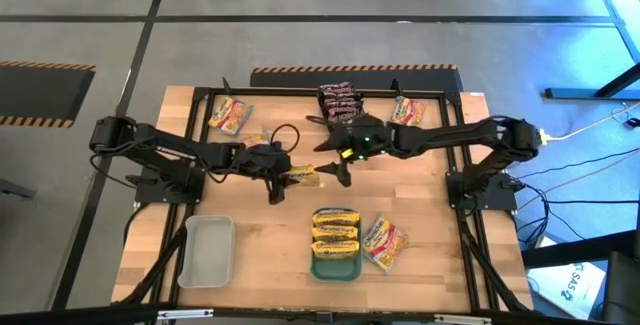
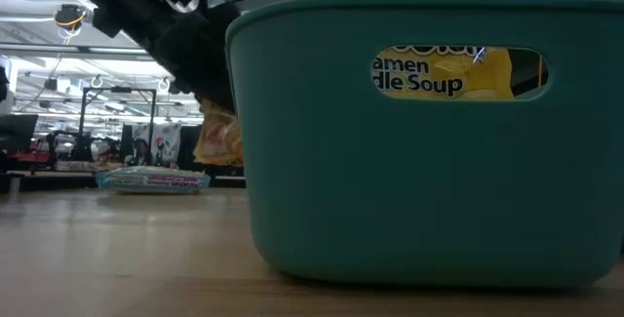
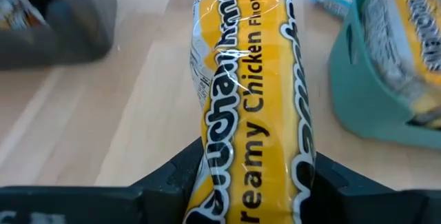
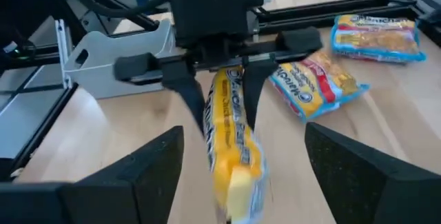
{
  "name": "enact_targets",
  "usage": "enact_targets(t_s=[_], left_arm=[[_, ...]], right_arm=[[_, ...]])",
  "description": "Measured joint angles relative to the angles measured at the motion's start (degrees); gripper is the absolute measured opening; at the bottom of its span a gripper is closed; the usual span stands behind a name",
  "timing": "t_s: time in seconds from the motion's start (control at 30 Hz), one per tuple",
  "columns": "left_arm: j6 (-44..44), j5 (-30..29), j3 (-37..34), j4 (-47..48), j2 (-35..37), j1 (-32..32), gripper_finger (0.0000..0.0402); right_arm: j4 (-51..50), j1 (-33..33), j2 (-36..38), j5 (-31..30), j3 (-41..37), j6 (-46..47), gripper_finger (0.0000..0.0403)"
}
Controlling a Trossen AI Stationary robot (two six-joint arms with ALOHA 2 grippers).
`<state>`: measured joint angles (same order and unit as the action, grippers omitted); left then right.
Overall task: Sort Maruchan noodles
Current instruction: Put the yellow noodle pack into the green bin
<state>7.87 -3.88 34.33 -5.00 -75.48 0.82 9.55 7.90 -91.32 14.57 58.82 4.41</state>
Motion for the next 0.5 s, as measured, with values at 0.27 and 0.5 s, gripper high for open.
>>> enact_targets(t_s=[0.27,0.5], left_arm=[[-2.1,-2.2,1.5,-0.1,0.1,0.2,0.0151],[-2.1,-2.4,1.5,0.3,0.0,0.5,0.0151]], right_arm=[[-16.4,-1.6,-11.0,0.6,14.9,-4.2,0.0285],[-30.4,-2.8,-18.9,-2.9,25.1,-7.6,0.0285]])
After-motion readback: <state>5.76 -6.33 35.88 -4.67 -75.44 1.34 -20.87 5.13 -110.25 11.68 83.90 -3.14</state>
